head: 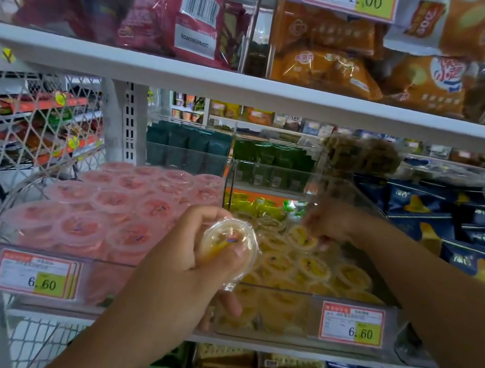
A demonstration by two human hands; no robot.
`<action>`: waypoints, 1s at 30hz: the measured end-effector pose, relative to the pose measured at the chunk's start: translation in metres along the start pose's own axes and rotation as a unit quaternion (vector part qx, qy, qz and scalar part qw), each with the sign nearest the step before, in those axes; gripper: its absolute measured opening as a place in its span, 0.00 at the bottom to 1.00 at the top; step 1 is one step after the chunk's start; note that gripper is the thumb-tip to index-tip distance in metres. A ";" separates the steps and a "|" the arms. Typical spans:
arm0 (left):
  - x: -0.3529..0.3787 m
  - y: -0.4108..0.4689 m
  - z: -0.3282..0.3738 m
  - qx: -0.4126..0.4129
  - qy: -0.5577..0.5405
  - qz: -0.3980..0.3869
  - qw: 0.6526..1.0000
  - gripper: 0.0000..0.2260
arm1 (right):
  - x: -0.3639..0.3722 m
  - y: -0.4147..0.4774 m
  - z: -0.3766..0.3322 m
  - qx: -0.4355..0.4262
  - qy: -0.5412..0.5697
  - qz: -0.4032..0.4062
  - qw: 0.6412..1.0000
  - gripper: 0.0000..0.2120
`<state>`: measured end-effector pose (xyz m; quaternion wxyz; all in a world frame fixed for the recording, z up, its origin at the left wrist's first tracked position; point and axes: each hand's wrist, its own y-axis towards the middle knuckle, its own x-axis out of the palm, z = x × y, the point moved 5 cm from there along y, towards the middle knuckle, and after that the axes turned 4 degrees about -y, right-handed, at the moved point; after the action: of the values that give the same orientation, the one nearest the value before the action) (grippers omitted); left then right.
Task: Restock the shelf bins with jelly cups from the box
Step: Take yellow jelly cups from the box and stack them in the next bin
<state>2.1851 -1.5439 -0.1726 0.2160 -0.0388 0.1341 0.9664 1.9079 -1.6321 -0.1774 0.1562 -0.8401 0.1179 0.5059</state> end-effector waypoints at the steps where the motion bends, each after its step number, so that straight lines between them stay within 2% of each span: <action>1: 0.000 0.001 -0.001 0.003 0.004 0.005 1.000 0.06 | 0.004 0.000 0.002 0.012 -0.011 -0.008 1.000 0.14; 6: 0.005 0.006 -0.002 0.001 0.026 -0.010 1.000 0.12 | 0.008 -0.001 0.013 0.022 -0.022 -0.030 0.999 0.13; 8: 0.011 0.008 -0.002 0.000 0.024 -0.020 1.000 0.14 | 0.004 -0.005 0.012 -0.008 -0.080 -0.022 0.997 0.13; 10: 0.021 0.012 -0.001 0.011 0.039 -0.031 0.999 0.16 | -0.010 -0.015 0.004 -0.064 -0.114 0.020 0.991 0.14; 11: 0.027 0.016 0.000 0.017 0.050 -0.032 0.998 0.17 | -0.018 -0.024 -0.001 -0.088 -0.047 0.021 0.995 0.14; 12: 0.032 0.021 0.001 0.025 0.060 -0.029 0.997 0.20 | -0.024 -0.035 -0.005 -0.112 0.062 -0.023 0.991 0.14; 14: 0.046 0.035 0.003 0.039 0.077 -0.023 0.996 0.26 | -0.030 -0.062 -0.018 -0.150 0.231 -0.188 0.943 0.16; 15: 0.054 0.044 0.004 0.048 0.084 -0.023 0.995 0.28 | -0.031 -0.075 -0.024 -0.170 0.253 -0.244 0.920 0.16; 16: 0.061 0.053 0.004 0.055 0.092 -0.023 0.994 0.30 | -0.032 -0.082 -0.026 -0.187 0.258 -0.266 0.910 0.16; 19: 0.077 0.082 0.004 0.061 0.137 -0.022 0.989 0.30 | -0.044 -0.079 -0.019 -0.179 0.272 -0.191 0.926 0.14; 21: 0.085 0.099 -0.002 0.043 0.136 -0.029 0.989 0.31 | -0.050 -0.075 -0.010 -0.154 0.293 -0.171 0.928 0.13; 24: 0.096 0.119 -0.014 0.026 0.137 -0.051 0.989 0.34 | -0.050 -0.063 -0.002 -0.143 0.208 -0.122 0.960 0.10; 26: 0.103 0.128 -0.021 0.046 0.256 -0.085 0.962 0.32 | -0.051 -0.046 -0.001 -0.139 0.076 -0.030 0.987 0.07; 28: 0.114 0.130 -0.032 0.083 0.424 -0.153 0.889 0.26 | -0.052 -0.033 -0.003 -0.142 -0.085 0.035 0.986 0.07; 30: 0.123 0.128 -0.048 0.079 0.520 -0.253 0.812 0.24 | -0.051 -0.023 -0.004 -0.131 -0.228 0.057 0.963 0.09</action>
<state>2.0202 -1.6186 -0.2039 0.3529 -0.5511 0.2876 0.6993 1.8957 -1.6098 -0.1269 0.0382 -0.7075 0.0595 0.7032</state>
